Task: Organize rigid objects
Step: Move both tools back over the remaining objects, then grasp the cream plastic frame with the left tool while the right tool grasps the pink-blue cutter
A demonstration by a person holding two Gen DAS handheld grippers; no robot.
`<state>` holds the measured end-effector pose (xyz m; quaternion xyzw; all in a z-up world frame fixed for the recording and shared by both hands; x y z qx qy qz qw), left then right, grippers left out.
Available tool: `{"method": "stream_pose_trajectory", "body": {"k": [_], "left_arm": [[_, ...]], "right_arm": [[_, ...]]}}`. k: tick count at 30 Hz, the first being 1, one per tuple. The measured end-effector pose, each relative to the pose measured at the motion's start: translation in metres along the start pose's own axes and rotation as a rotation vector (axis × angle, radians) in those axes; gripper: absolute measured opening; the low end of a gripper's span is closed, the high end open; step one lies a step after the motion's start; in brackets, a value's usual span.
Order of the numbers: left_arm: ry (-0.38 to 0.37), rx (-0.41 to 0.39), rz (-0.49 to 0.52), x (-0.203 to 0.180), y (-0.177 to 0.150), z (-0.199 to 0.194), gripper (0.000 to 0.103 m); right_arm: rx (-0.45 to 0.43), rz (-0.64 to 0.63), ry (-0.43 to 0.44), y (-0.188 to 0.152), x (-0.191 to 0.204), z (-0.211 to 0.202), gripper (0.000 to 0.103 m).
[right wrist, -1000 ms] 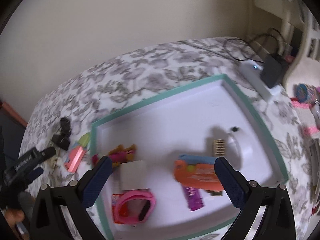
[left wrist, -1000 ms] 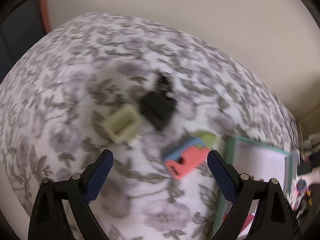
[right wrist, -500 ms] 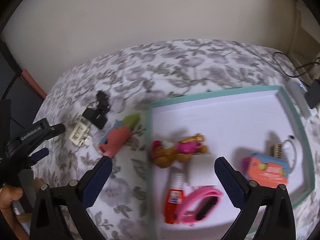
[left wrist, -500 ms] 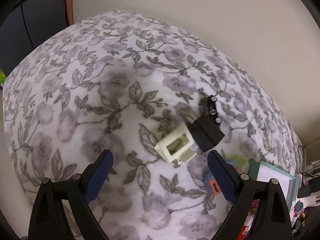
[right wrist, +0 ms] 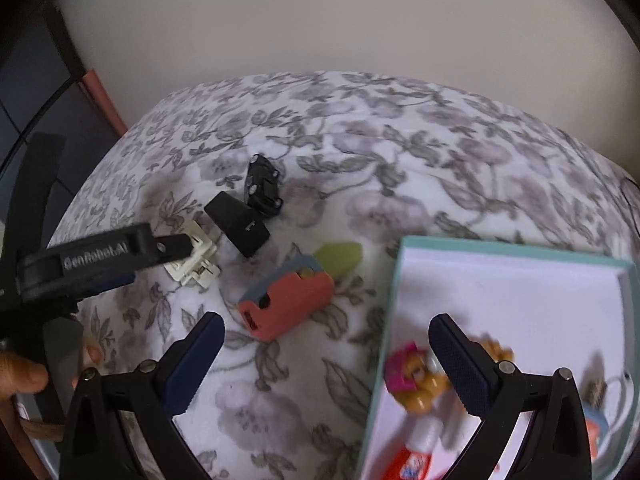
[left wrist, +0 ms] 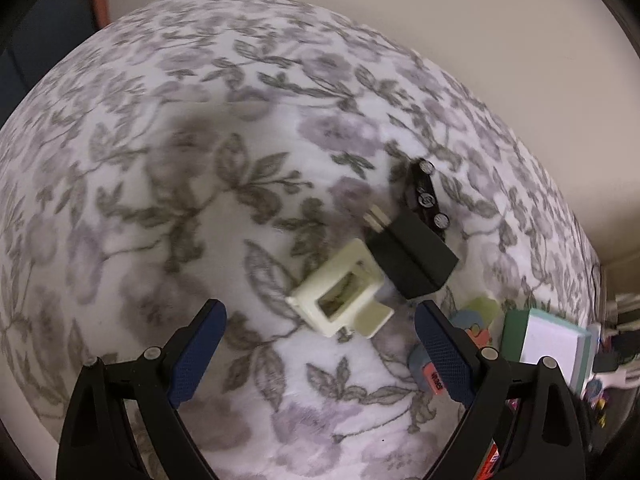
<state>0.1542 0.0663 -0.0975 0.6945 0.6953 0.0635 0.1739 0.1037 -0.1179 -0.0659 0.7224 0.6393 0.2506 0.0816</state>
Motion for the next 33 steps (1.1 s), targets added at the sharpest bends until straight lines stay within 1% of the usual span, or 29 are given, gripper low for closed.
{"method": "stream_pose_trajectory", "body": {"k": [4, 8, 12, 14, 19, 21, 23, 24, 26, 28, 32, 33], "left_arm": [[0.023, 0.017, 0.054, -0.007, 0.004, 0.009, 0.095], [0.032, 0.026, 0.069, -0.007, 0.008, 0.017, 0.095], [0.022, 0.043, 0.057, -0.003, 0.01, 0.026, 0.095], [0.007, 0.048, 0.04, -0.001, 0.01, 0.029, 0.095], [0.007, 0.06, 0.061, -0.002, 0.009, 0.033, 0.093], [-0.005, 0.063, 0.059, -0.003, 0.009, 0.034, 0.087], [-0.006, 0.061, 0.063, -0.004, 0.009, 0.034, 0.084], [-0.002, 0.06, 0.066, -0.004, 0.009, 0.034, 0.078], [0.0, 0.059, 0.075, -0.004, 0.009, 0.034, 0.077], [-0.004, 0.058, 0.078, -0.002, 0.009, 0.032, 0.076], [0.021, 0.063, 0.08, 0.004, 0.008, 0.029, 0.064], [0.037, 0.069, 0.087, 0.005, 0.008, 0.029, 0.064]], "right_arm": [[0.017, -0.036, 0.017, 0.01, 0.006, 0.014, 0.103], [0.033, -0.051, 0.031, 0.018, 0.009, 0.028, 0.103], [0.025, -0.086, -0.017, 0.025, 0.009, 0.039, 0.103], [0.019, -0.095, -0.024, 0.027, 0.007, 0.04, 0.103], [-0.008, -0.124, -0.023, 0.034, 0.01, 0.035, 0.1], [-0.021, -0.15, -0.019, 0.035, 0.016, 0.033, 0.1], [-0.019, -0.183, 0.0, 0.032, 0.025, 0.033, 0.099], [-0.013, -0.2, 0.005, 0.03, 0.029, 0.035, 0.096], [0.004, -0.226, 0.001, 0.025, 0.035, 0.04, 0.095], [0.014, -0.229, 0.002, 0.023, 0.036, 0.045, 0.095], [0.025, -0.214, 0.015, 0.02, 0.036, 0.054, 0.095], [0.032, -0.213, 0.016, 0.019, 0.036, 0.058, 0.095]]}}
Point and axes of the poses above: each gripper's, at about its wrist camera, not at the fingertips, and z roughly the way its jaws point, x to its left, y to its top, the point moved 5 cm from there along z, roughly the way its jaws point, and after that the axes turned 11 degrees about z, right-handed, at the moved point
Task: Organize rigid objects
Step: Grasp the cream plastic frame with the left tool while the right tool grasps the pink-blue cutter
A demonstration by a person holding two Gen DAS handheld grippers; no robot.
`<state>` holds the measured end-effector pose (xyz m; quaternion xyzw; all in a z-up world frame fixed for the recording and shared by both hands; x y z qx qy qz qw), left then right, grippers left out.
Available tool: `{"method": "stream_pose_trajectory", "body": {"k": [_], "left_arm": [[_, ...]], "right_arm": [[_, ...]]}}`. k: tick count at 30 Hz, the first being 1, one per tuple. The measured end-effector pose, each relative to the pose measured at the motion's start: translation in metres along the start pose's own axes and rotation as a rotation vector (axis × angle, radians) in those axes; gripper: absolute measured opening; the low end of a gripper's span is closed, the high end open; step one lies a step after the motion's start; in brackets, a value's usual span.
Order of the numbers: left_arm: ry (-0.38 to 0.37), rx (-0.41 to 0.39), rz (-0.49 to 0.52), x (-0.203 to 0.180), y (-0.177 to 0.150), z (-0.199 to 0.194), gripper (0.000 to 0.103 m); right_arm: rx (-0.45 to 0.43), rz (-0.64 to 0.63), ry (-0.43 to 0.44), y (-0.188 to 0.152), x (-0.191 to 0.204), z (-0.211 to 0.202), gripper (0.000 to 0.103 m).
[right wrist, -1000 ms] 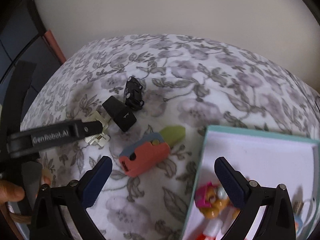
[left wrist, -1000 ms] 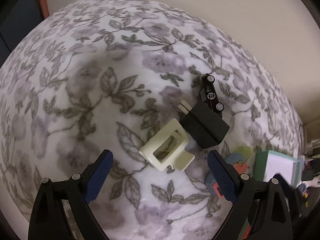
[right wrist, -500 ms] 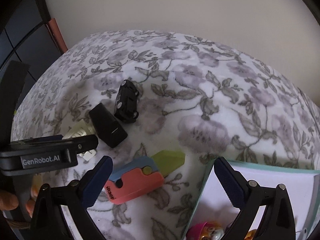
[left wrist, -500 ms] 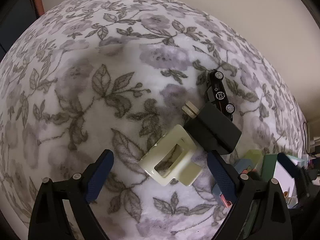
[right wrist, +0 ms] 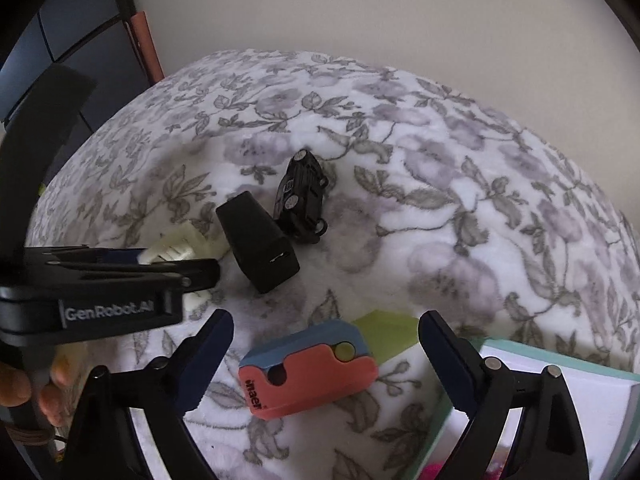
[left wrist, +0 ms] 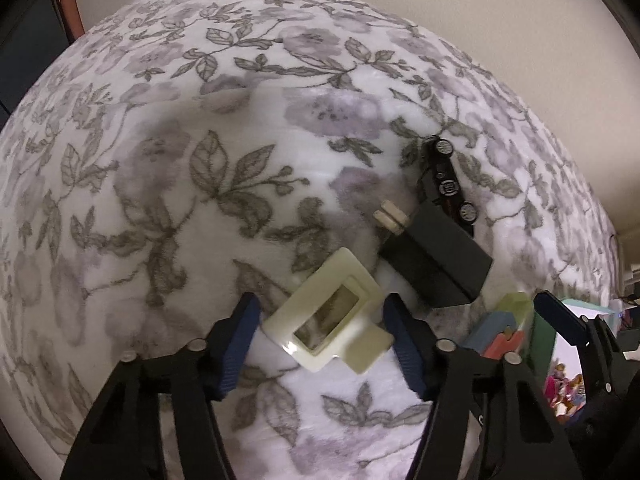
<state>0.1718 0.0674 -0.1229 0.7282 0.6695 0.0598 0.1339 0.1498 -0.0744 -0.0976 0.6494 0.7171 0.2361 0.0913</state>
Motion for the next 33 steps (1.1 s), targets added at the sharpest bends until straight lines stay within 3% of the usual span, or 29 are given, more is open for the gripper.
{"method": "stream_pose_trajectory", "body": {"k": [4, 12, 20, 23, 33], "left_arm": [[0.0, 0.006, -0.011, 0.008, -0.002, -0.001, 0.064], [0.003, 0.02, -0.017, 0.018, -0.008, -0.005, 0.064], [0.019, 0.03, -0.001, 0.012, -0.009, -0.003, 0.064], [0.028, 0.033, 0.014, 0.01, -0.007, -0.001, 0.064], [-0.002, 0.028, 0.021, 0.0, -0.004, 0.002, 0.06]], "right_arm": [[0.007, 0.002, -0.01, -0.001, -0.001, 0.008, 0.095], [0.056, -0.023, 0.095, -0.009, 0.006, 0.0, 0.097], [0.052, -0.151, -0.001, -0.021, 0.017, 0.003, 0.095], [0.042, -0.18, -0.067, -0.021, 0.015, 0.003, 0.081], [0.047, -0.144, -0.062, -0.021, 0.014, -0.004, 0.077]]}}
Point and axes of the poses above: each gripper's, at about its wrist camera, not at the fingertips, and z roughly the way its jaws point, x to its left, y to its top, the point moved 5 cm from there along z, roughly the way its jaws point, and after that the axes turned 11 degrees about z, right-handed, at the moved point
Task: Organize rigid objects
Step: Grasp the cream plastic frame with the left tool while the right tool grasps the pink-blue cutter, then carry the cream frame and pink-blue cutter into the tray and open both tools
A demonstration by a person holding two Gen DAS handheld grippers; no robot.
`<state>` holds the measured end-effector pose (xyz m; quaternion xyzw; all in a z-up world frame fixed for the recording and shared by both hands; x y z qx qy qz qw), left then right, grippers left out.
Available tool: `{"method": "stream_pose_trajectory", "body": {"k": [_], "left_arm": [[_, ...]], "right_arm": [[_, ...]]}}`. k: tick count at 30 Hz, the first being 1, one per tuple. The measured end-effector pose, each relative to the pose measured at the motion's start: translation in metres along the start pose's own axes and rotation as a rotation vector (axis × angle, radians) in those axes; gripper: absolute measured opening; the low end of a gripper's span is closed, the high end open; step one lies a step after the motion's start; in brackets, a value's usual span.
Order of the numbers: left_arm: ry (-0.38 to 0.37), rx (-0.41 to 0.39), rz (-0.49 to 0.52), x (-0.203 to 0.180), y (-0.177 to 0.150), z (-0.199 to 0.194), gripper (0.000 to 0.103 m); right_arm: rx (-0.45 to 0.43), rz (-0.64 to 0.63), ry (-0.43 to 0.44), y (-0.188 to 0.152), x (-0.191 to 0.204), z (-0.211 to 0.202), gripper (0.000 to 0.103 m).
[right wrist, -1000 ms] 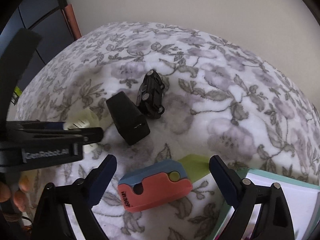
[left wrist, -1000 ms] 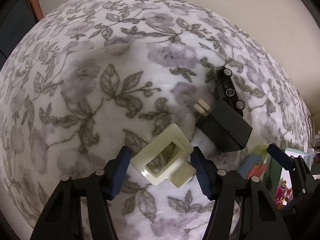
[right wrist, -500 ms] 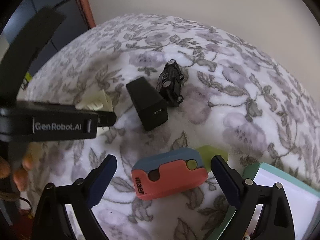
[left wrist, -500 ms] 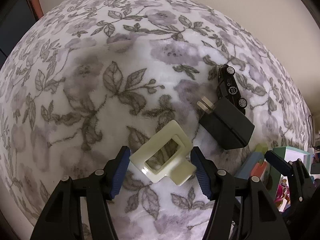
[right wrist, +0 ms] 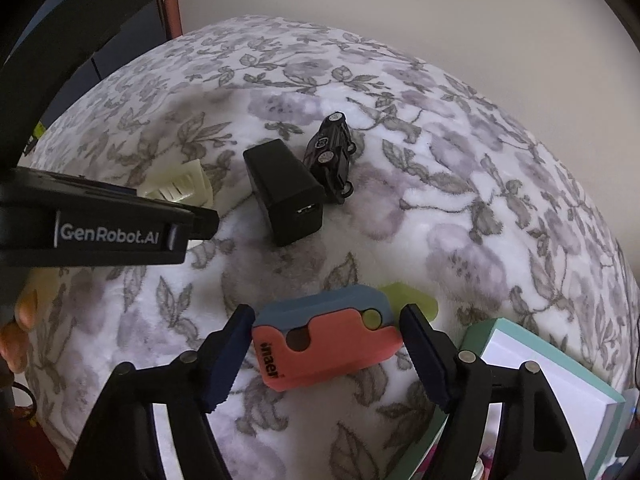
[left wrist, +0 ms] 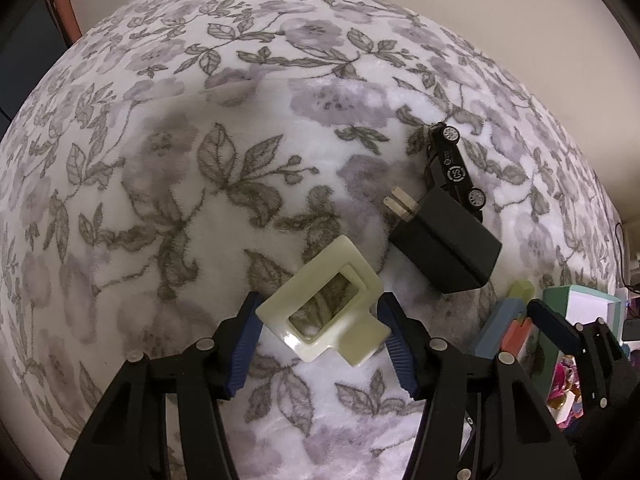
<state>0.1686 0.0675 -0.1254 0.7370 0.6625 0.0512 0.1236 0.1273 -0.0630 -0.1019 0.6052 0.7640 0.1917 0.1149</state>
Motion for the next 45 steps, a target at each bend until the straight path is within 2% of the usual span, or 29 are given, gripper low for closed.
{"method": "stream_pose_trajectory", "body": {"k": [13, 23, 33, 45], "left_arm": [[-0.041, -0.069, -0.011, 0.001, 0.011, -0.029, 0.06], [-0.056, -0.165, 0.003, -0.012, 0.02, -0.067, 0.06], [-0.088, -0.243, 0.09, -0.06, 0.019, -0.106, 0.06], [-0.156, -0.249, 0.242, -0.149, 0.006, -0.118, 0.06]], "right_arm": [[-0.06, 0.058, 0.083, 0.013, 0.004, -0.028, 0.077], [-0.104, 0.119, 0.062, 0.018, -0.008, -0.065, 0.077], [-0.11, 0.29, -0.011, -0.01, -0.063, -0.101, 0.077], [-0.128, 0.49, -0.125, -0.06, -0.142, -0.135, 0.077]]}}
Point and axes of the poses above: each gripper's, at about its wrist camera, not at the fingertips, and z roughly the way its jaws point, x to its left, y to its top, the point moved 5 cm from there along z, roughly the way its jaws point, and after that the axes turned 11 degrees about z, right-handed, at the moved point
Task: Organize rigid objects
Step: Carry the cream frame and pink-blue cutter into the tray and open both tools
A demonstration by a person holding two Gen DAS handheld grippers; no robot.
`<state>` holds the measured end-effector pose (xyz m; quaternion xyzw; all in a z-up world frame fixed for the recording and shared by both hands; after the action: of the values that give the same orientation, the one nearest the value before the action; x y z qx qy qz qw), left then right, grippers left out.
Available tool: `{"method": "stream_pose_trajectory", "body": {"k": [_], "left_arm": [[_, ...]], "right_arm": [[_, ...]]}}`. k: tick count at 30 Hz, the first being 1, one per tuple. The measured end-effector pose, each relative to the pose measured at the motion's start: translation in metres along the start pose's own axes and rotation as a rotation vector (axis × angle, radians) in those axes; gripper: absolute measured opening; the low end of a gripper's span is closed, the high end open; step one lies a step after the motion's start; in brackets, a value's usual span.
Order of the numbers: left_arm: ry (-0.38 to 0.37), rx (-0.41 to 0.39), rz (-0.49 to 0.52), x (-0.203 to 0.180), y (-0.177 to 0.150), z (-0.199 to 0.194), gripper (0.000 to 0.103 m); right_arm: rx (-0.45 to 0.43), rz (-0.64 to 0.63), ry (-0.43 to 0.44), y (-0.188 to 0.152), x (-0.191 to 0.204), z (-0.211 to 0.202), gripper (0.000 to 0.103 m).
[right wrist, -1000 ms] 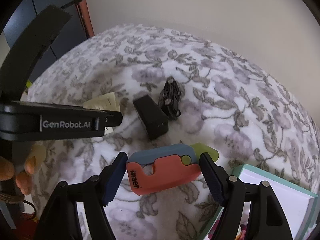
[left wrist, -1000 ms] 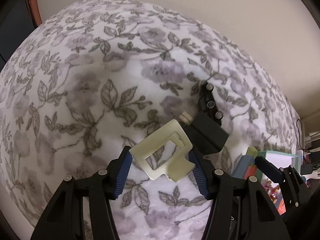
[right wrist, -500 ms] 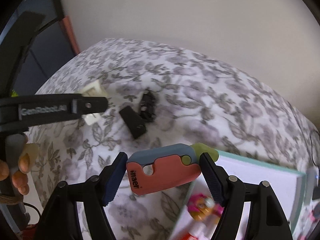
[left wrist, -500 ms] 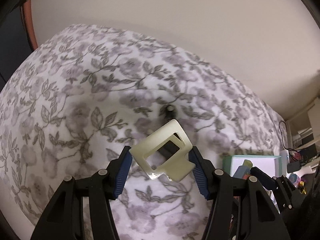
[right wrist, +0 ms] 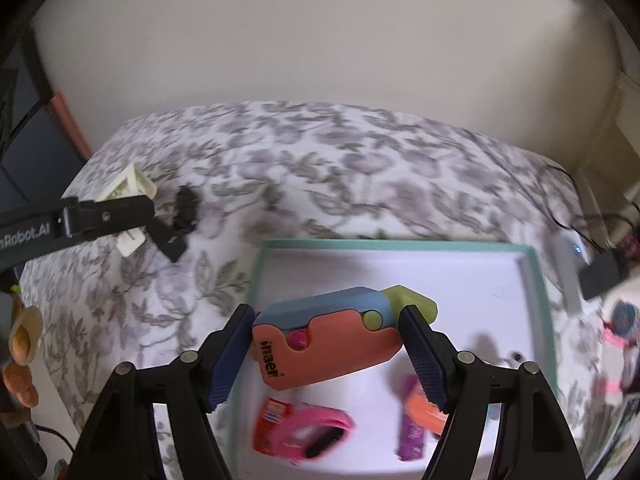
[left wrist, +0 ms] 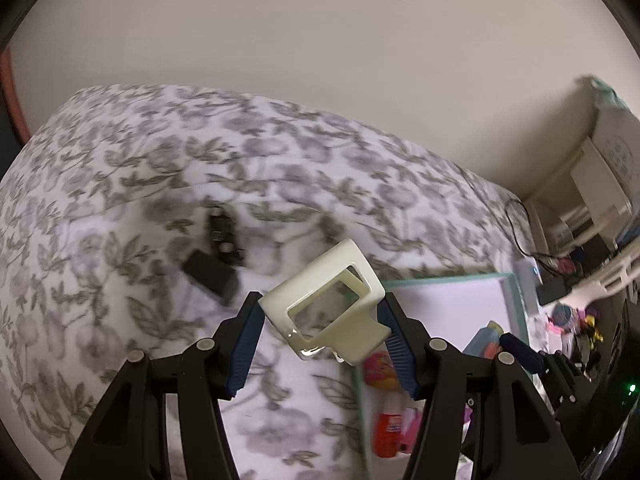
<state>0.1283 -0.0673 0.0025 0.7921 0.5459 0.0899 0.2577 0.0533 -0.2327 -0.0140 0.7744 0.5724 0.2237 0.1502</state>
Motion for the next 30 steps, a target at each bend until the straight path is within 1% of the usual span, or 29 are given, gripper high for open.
{"method": "stream_pose_trajectory", "body": {"k": [4, 9, 13, 17, 24, 30], "left_arm": [[-0.033, 0.019, 0.059, -0.036, -0.003, 0.009, 0.06], [-0.081, 0.035, 0.094, -0.07, -0.008, 0.021, 0.06], [-0.09, 0.047, 0.131, -0.091, -0.013, 0.031, 0.06], [-0.101, 0.067, 0.141, -0.1, -0.018, 0.041, 0.06], [-0.118, 0.096, 0.138, -0.104, -0.026, 0.051, 0.06], [-0.135, 0.123, 0.145, -0.106, -0.029, 0.057, 0.06]], "right_arm": [[-0.014, 0.041, -0.06, -0.001, -0.031, -0.005, 0.077], [-0.017, 0.052, -0.151, -0.006, -0.06, -0.004, 0.077], [-0.016, 0.061, -0.172, -0.007, -0.074, -0.003, 0.077], [-0.007, 0.077, -0.174, -0.009, -0.081, 0.0, 0.077], [0.028, 0.089, -0.176, -0.017, -0.084, 0.011, 0.077], [0.041, 0.095, -0.186, -0.019, -0.087, 0.013, 0.077]]}}
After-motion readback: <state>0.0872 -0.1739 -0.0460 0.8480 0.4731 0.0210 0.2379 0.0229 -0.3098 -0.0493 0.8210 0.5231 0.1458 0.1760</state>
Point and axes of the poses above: each gripper's, at about its wrist camera, not at the fingertips, and z roughly the way its jaws point, x to its left, y to its top, the point moved 5 cm from there along z, roughly the way its jaws point, and after that the axes turned 11 degrees about z, right-handed, at the moved point
